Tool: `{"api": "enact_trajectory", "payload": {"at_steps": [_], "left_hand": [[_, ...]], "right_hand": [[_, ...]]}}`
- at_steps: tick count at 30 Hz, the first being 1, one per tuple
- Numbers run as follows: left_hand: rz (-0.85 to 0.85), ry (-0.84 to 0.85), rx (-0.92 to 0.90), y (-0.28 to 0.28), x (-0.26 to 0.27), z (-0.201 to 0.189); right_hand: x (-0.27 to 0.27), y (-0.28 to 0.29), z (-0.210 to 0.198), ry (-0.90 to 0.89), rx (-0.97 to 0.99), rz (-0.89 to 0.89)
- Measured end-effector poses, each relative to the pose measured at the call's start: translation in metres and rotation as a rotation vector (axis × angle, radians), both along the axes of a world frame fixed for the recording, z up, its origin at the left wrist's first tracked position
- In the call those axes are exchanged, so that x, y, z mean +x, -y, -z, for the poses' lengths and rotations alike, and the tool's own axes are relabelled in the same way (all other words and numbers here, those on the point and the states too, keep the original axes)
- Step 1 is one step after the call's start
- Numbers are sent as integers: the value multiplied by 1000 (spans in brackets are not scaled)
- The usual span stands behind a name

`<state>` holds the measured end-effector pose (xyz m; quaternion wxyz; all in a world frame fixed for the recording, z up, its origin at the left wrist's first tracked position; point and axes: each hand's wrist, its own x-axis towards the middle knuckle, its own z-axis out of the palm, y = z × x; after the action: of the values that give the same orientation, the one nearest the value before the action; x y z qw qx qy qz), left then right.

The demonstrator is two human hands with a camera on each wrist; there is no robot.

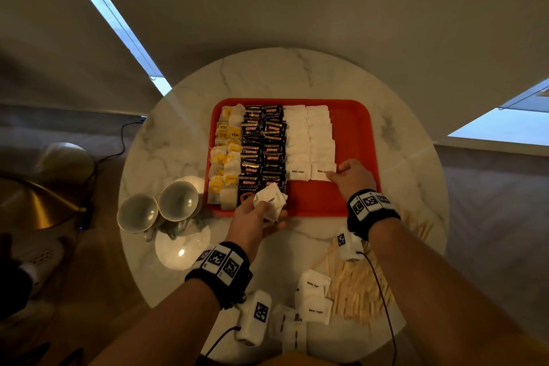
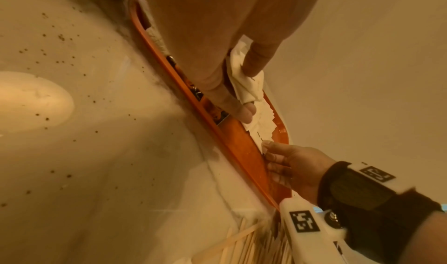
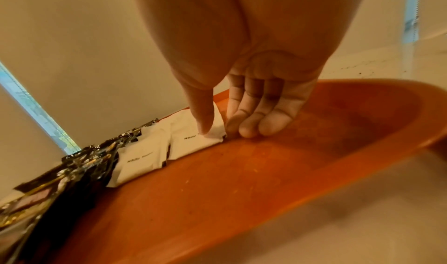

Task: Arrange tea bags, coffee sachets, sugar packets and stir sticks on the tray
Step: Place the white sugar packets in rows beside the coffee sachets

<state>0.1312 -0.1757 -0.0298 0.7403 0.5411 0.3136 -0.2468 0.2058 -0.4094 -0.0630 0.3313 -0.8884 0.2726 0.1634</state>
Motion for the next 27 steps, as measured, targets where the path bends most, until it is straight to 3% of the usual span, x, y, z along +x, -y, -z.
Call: {"api": "enact_trajectory", "payload": {"at_steps": [6,11,14,18,22,27], "left_hand": [[5,30,13,1,3,-1],[56,63,67,7,3,-1],[81,39,84,9,2,1],[5,-37,66,3,3,6],[-9,-39,93,-6,2,11],[14,-38,93,-11,-3,13]], "right_hand": [[-19,-13,-24,118,73,20],[-40,-50,-41,131,364,-178],[-47,-64,-38,106,415,-238],[-47,-62,-34,111,422,-200],[-36,-45,-23,156,283,-95],[-20,-43,-6,62,184,-69]]}}
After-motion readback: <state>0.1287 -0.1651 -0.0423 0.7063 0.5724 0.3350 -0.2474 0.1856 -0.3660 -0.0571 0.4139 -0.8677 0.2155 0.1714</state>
